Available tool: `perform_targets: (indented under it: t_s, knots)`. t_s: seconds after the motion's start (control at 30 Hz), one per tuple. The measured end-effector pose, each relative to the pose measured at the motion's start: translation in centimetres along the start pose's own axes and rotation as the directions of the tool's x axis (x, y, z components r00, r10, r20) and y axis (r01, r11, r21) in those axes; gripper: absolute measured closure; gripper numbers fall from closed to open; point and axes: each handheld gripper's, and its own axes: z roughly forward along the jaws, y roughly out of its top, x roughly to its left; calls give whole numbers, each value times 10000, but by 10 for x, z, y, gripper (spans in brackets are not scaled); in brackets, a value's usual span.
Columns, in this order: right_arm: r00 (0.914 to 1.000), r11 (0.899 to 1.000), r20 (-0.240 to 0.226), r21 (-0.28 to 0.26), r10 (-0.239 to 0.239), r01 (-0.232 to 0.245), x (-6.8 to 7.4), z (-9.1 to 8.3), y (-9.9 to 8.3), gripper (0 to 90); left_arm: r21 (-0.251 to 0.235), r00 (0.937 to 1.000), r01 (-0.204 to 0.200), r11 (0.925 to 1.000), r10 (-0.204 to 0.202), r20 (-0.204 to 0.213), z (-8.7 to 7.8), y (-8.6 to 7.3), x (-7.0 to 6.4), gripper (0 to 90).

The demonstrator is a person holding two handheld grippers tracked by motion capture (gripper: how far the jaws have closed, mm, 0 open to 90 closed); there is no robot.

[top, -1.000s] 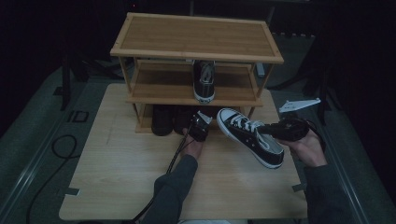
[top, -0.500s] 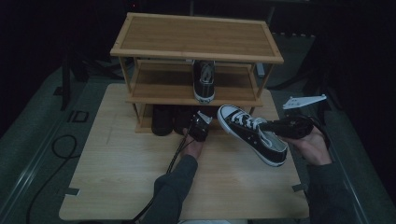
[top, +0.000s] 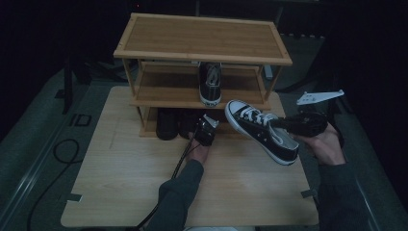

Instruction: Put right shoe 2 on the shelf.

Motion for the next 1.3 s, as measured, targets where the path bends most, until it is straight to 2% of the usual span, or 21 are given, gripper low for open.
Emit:
perform_targets:
  t_s: [0.33,0.67,0.83,1.1,1.3]
  knots:
    - [9995,9996,131,-54,288,-287,-12,5,17,885,-5,10000,3,10000,-3,-3,0,0,0,900]
    - [9955,9970,541,-29,772,-771,-28,26,33,885,25,10000,-70,10000,70,-2,0,0,1,900]
    - [9914,9931,590,-142,1170,-1164,-36,37,38,885,16,10000,-66,10000,66,-1,0,0,1,900]
    - [9846,9880,855,-367,1526,-1499,-41,49,45,884,14,10000,-63,10000,63,13,0,0,1,900]
    - [9758,9809,1069,-596,1908,-1853,-44,57,48,884,16,10000,-71,10000,71,4,0,0,1,900]
